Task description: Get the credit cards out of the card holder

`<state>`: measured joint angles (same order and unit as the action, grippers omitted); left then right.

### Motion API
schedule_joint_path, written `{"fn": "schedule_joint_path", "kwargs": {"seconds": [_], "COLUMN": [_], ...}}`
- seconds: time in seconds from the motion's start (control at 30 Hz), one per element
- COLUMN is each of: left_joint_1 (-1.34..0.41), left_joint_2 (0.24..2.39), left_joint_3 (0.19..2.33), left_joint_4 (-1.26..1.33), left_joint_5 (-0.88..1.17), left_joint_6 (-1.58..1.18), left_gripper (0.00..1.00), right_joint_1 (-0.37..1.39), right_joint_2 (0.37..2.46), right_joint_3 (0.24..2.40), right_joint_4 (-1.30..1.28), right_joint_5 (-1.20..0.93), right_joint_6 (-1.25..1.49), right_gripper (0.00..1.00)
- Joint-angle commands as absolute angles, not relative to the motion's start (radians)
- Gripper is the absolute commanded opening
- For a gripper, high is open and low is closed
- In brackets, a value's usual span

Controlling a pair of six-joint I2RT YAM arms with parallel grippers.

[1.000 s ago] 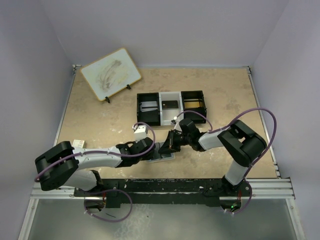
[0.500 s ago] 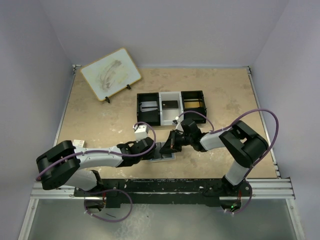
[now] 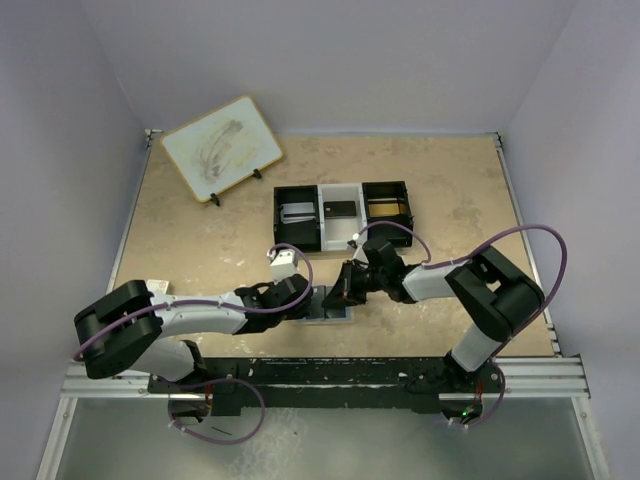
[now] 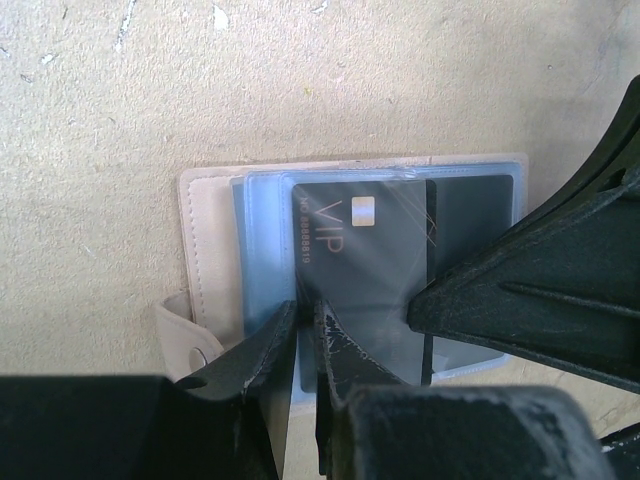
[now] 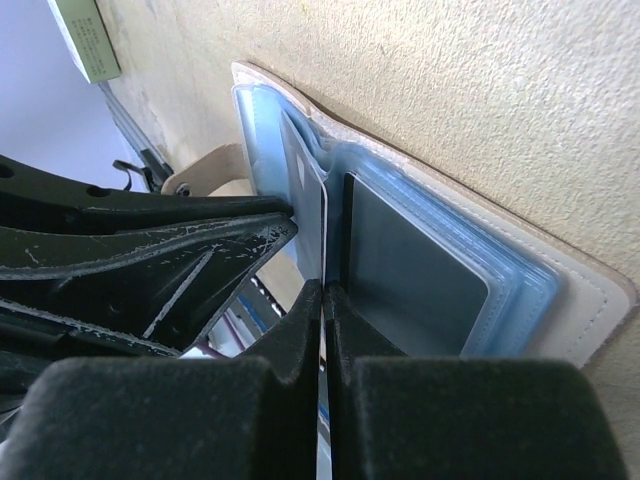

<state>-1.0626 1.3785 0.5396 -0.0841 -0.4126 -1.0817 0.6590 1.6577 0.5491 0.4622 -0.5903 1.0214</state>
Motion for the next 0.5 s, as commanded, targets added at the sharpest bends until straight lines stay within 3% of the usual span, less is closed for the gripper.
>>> {"fn": "schedule_joint_path", "kwargs": {"seconds": [0.0, 0.23, 0.47], "left_joint_1": [-1.058, -1.058, -1.058], "left_joint_2": [1.411, 1.412, 1.412], "left_joint_3": [0.514, 0.514, 0.515], "left_joint_4": [-0.235, -0.238, -0.231], "left_joint_5": [-0.436, -0.438, -0.437], "left_joint_6": [-1.061, -1.061, -1.061], "left_gripper": [0.11, 0.11, 0.11], "right_joint_1": [0.637, 0.625, 0.62], "right_joint_2": [1.629, 1.583, 1.604], "right_joint_3": [0.555, 0.5, 0.508], "right_joint_4": [0.43, 0.547, 0.478], "right_joint_5": [-0.595, -0.63, -0.622], "right_joint_6": [0.994, 1.022, 0.988], "right_gripper": [0.0, 0.0, 0.0]}}
